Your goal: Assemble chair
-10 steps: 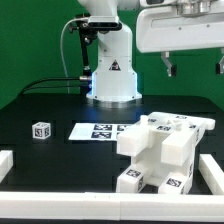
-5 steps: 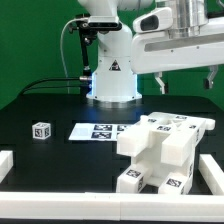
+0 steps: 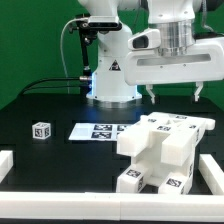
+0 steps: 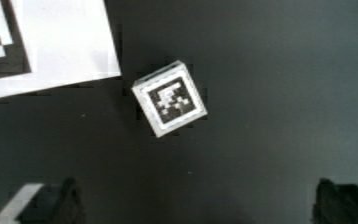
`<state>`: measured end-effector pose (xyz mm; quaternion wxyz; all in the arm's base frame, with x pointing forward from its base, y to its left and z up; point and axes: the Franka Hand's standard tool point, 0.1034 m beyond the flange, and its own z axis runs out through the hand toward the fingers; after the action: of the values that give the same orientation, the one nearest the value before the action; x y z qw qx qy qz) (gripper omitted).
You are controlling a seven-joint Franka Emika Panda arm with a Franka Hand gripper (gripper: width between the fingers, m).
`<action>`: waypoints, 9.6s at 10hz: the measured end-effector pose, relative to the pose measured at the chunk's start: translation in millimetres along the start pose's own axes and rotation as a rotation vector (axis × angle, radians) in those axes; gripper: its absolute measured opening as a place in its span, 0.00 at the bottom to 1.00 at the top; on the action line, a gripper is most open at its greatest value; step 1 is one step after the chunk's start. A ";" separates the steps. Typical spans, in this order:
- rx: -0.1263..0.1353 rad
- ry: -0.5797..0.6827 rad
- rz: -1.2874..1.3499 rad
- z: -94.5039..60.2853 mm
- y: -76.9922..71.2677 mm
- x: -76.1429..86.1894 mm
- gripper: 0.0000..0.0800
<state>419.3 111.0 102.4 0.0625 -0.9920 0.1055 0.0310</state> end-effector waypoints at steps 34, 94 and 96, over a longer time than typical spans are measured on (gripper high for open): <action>0.069 0.021 0.132 27.0 191.6 48.5 0.34; -0.007 -0.886 0.075 54.2 200.7 60.5 0.81; -0.013 -0.980 0.113 67.9 202.9 74.0 0.81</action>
Offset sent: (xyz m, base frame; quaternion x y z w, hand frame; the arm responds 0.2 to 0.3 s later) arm -0.0412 0.0166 -0.0396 0.0060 0.0057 -0.0012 1.0000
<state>445.0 -92.2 5.8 0.0968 -0.8537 0.1171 0.4982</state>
